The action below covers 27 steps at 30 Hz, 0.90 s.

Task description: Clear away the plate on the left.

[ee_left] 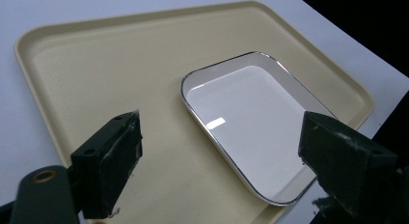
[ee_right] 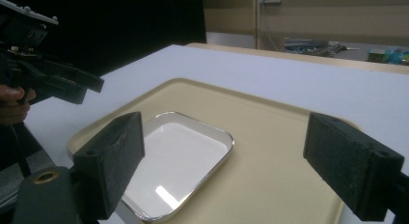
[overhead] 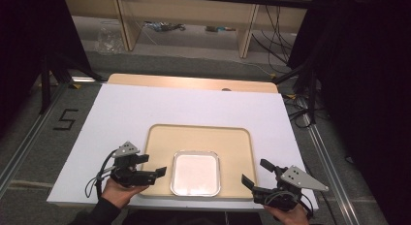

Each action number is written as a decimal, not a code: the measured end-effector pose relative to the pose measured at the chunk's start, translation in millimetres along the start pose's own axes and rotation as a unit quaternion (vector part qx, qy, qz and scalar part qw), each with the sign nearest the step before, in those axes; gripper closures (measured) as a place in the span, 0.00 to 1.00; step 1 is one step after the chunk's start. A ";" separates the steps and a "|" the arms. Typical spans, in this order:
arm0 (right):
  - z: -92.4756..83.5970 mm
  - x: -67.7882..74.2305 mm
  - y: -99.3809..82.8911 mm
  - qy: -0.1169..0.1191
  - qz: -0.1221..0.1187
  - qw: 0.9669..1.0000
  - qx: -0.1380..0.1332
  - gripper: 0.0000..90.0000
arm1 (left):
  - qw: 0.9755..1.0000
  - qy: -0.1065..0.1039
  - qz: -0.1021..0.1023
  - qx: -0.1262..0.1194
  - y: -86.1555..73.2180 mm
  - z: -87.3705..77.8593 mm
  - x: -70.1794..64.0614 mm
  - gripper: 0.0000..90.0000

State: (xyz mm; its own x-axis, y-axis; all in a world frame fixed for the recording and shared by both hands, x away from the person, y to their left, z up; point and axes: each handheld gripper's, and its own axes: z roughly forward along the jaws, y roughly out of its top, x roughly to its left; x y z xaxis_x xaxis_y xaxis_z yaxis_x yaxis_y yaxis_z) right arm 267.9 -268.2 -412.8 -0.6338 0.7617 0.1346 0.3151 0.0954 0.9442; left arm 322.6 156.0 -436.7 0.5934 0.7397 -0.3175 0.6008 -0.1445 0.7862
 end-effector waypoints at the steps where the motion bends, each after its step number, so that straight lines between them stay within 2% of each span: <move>1: 0.1 0.0 0.0 0.000 0.000 1.000 0.000 0.17 | 1.000 0.002 0.005 -0.003 -0.3 -1.7 -0.5 0.17; 4: 0.7 -0.3 -0.2 -0.002 -0.002 1.000 -0.001 0.17 | 1.000 0.004 0.012 -0.003 -0.9 -4.1 0.1 0.17; 5: -0.1 -0.1 0.1 0.000 0.000 1.000 0.000 0.17 | 1.000 0.005 0.007 -0.007 -1.2 -4.2 -0.3 0.17; 6: 0.1 -0.1 0.1 0.000 0.000 1.000 0.000 0.17 | 1.000 0.003 0.015 -0.010 -1.1 -5.5 0.4 0.17; 9: 0.1 0.2 0.0 0.001 0.001 1.000 0.000 0.17 | 1.000 0.003 0.018 -0.024 -1.1 -10.4 -0.2 0.17; 14: 0.4 -0.4 -0.1 0.000 -0.003 1.000 -0.004 0.17 | 0.999 0.005 0.016 -0.036 -1.4 -15.9 -0.5 0.17; 15: 0.8 -0.2 -0.3 -0.001 -0.001 1.000 -0.002 0.17 | 0.999 0.001 0.023 -0.041 -1.7 -18.6 0.3 0.17; 17: -0.1 0.2 0.1 0.000 0.002 1.000 0.000 0.17 | 0.999 0.001 0.022 -0.046 -2.8 -21.0 0.1 0.17; 18: 0.5 -0.1 -0.1 0.000 -0.002 1.000 -0.003 0.17 | 0.999 -0.003 0.028 -0.047 -3.0 -21.8 0.5 0.17; 20: 1.0 0.2 -0.3 0.002 0.000 1.000 0.000 0.17 | 0.998 0.001 0.024 -0.049 -3.5 -22.4 -0.5 0.17; 27: 1.2 -0.6 -0.5 0.000 0.001 1.000 -0.002 0.17 | 0.998 0.004 0.034 -0.057 -4.7 -28.9 -2.3 0.17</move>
State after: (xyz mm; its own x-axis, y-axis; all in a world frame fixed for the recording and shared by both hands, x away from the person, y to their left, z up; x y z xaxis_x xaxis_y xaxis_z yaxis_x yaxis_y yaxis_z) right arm 268.9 -267.9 -413.7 -0.6333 0.7616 0.1375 0.3138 0.0903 0.9452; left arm 303.0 173.9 -424.3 0.6268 0.7354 -0.2574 0.4943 -0.1199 0.8610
